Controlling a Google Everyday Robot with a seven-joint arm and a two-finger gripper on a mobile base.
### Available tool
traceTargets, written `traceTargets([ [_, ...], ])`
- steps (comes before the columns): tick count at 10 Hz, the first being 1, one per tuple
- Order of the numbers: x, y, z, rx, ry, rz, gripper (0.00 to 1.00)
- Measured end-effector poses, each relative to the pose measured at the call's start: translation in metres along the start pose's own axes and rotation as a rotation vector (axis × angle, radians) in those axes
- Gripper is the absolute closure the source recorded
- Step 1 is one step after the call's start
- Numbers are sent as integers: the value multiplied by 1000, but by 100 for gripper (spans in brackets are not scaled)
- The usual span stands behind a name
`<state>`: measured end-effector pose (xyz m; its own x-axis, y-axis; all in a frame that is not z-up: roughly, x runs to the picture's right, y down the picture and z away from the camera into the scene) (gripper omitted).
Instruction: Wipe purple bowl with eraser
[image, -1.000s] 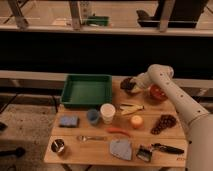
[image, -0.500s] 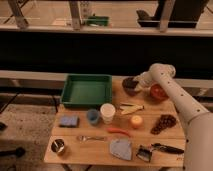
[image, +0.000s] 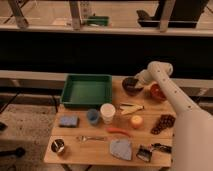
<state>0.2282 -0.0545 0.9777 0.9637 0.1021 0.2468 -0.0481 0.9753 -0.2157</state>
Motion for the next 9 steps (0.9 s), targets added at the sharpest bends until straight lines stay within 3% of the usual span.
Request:
traceTargets([
  [5, -10, -24, 11, 25, 8, -26, 100],
  [9, -20, -8, 6, 10, -16, -41, 100],
])
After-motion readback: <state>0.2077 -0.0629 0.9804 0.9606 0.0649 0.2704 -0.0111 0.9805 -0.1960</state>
